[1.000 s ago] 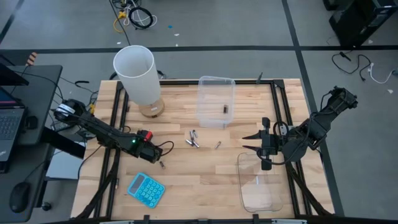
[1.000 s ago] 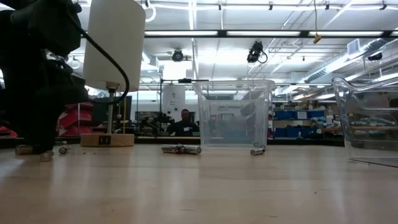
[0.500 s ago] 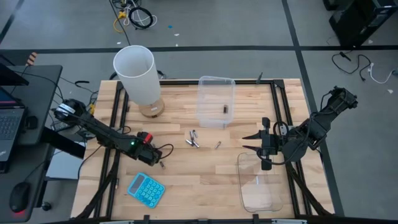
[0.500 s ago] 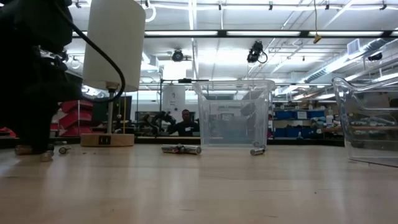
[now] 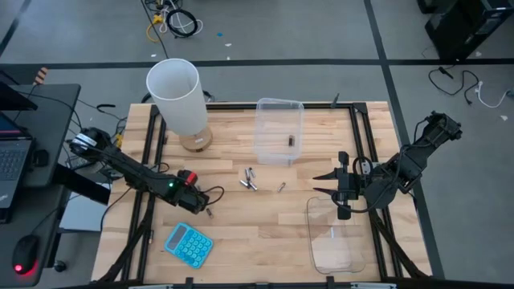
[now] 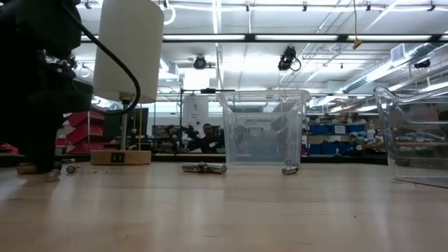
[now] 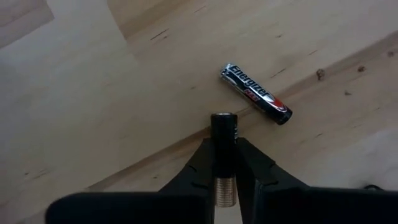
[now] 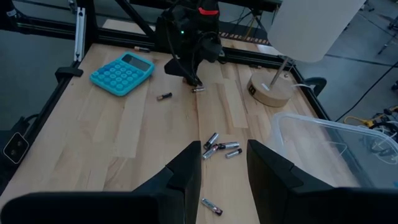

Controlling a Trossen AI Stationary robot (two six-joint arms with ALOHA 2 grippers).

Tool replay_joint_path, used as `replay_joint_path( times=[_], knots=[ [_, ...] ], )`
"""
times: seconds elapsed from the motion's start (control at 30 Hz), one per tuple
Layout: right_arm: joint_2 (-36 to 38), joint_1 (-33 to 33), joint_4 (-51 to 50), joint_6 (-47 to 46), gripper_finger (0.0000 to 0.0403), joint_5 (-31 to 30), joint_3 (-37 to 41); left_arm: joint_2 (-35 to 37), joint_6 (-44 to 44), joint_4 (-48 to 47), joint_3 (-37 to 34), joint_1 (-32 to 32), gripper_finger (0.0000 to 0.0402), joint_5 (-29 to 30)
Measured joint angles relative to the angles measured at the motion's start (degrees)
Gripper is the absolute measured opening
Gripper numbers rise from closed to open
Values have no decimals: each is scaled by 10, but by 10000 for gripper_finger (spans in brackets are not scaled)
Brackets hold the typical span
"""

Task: Sort batteries
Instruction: Put the brown battery into the top transparent bin

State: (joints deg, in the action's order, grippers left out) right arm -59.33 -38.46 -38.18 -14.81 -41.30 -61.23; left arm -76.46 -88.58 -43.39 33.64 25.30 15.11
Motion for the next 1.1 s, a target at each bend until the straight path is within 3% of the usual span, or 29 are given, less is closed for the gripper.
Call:
replay_joint_path(
  times=[0.6,0.93,1.1],
  knots=[
    [0,0,0,0,115,0,0,-1,31,-69,48,0,1,17],
    [0,0,0,0,115,0,0,-1,33,-81,51,0,30,7],
    [0,0,0,0,115,0,0,-1,33,-84,51,0,64,7]
  ],
)
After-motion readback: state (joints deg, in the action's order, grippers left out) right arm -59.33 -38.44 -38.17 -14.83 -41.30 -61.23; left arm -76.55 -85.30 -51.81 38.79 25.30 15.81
